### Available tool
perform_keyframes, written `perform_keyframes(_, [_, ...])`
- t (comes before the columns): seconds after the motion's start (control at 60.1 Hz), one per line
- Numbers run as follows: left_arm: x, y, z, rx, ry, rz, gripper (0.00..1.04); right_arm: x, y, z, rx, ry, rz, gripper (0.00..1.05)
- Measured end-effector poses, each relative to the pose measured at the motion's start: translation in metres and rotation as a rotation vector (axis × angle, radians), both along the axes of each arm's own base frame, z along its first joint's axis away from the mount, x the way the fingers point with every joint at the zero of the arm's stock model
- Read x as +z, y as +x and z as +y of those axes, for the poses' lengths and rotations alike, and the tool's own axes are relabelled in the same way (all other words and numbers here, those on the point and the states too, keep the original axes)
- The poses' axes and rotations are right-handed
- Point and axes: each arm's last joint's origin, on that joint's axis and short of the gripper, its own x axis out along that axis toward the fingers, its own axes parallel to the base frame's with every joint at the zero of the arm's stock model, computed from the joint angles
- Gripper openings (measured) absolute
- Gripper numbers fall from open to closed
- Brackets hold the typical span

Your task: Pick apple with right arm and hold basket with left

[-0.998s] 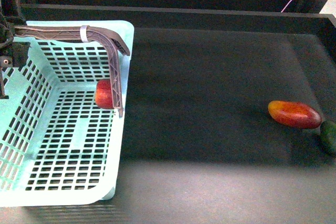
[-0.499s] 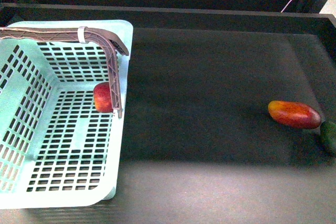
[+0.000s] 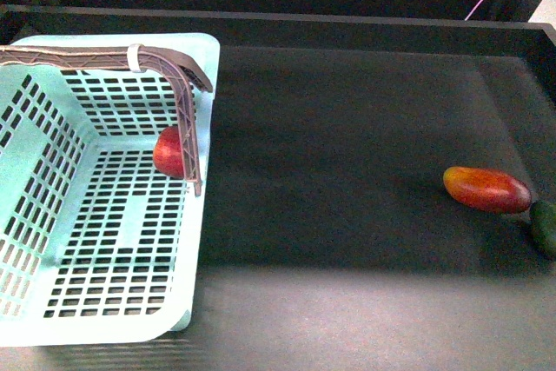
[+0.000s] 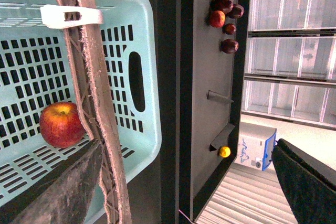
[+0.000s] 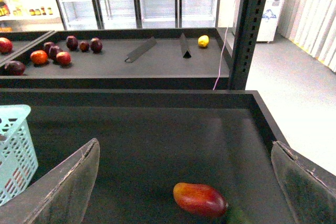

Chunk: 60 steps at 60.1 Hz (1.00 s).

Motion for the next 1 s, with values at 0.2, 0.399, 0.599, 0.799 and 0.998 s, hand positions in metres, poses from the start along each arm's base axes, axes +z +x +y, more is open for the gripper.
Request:
perform_keyframes(0.2, [-0.006,0.0,0.0,-0.124,0.106,-0.075,0.91,0.0,0.0,0.0,0.0,0.0,0.0,0.96])
perform_keyframes(0.399, [-0.013,-0.039,0.007,-0.39,1.027,-0.335,0.53,0.0,0.0,0.0,0.0,0.0,0.0,0.96])
perform_keyframes(0.599, [-0.021,-0.07,0.02,-0.462,1.372,-0.275,0.15,0.0,0.0,0.0,0.0,0.0,0.0,0.96])
perform_keyframes(0.799, [-0.026,-0.093,0.021,-0.467,1.419,-0.27,0.03,0.0,0.0,0.0,0.0,0.0,0.0,0.96])
perform_keyframes(0.998, [-0.036,-0.111,0.021,-0.477,1.422,-0.259,0.03,0.0,0.0,0.0,0.0,0.0,0.0,0.96])
